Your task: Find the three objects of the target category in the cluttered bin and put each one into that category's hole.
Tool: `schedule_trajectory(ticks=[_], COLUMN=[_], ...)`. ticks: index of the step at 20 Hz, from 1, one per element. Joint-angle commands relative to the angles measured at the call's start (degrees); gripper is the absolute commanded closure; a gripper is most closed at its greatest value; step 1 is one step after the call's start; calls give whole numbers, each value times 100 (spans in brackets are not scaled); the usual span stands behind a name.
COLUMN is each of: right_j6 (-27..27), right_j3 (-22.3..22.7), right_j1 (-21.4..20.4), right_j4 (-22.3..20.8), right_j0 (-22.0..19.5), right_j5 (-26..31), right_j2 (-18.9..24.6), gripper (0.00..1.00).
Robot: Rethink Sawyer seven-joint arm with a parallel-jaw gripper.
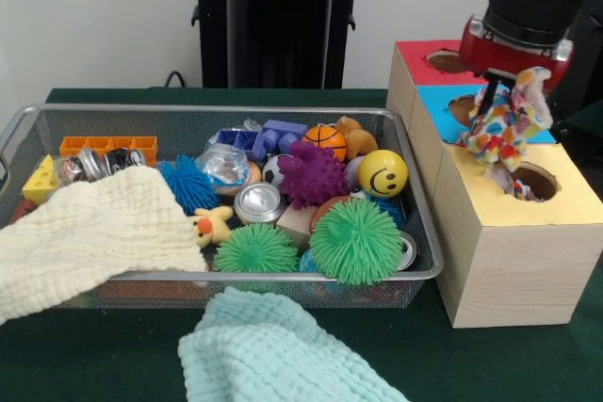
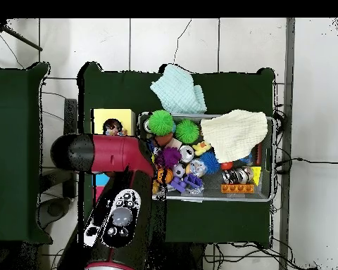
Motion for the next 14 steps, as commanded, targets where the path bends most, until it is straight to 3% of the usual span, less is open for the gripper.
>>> schedule_trajectory(ticks=[1, 8, 14], right_j6=[1194, 1076, 1108], right_j3=[-546, -511, -754], right_j1=[419, 482, 727], right_j4=[83, 70, 32], right_j0=[64, 7, -3], right_j5=[358, 213, 208], right_j2=[180, 208, 150], gripper=[100, 100, 100])
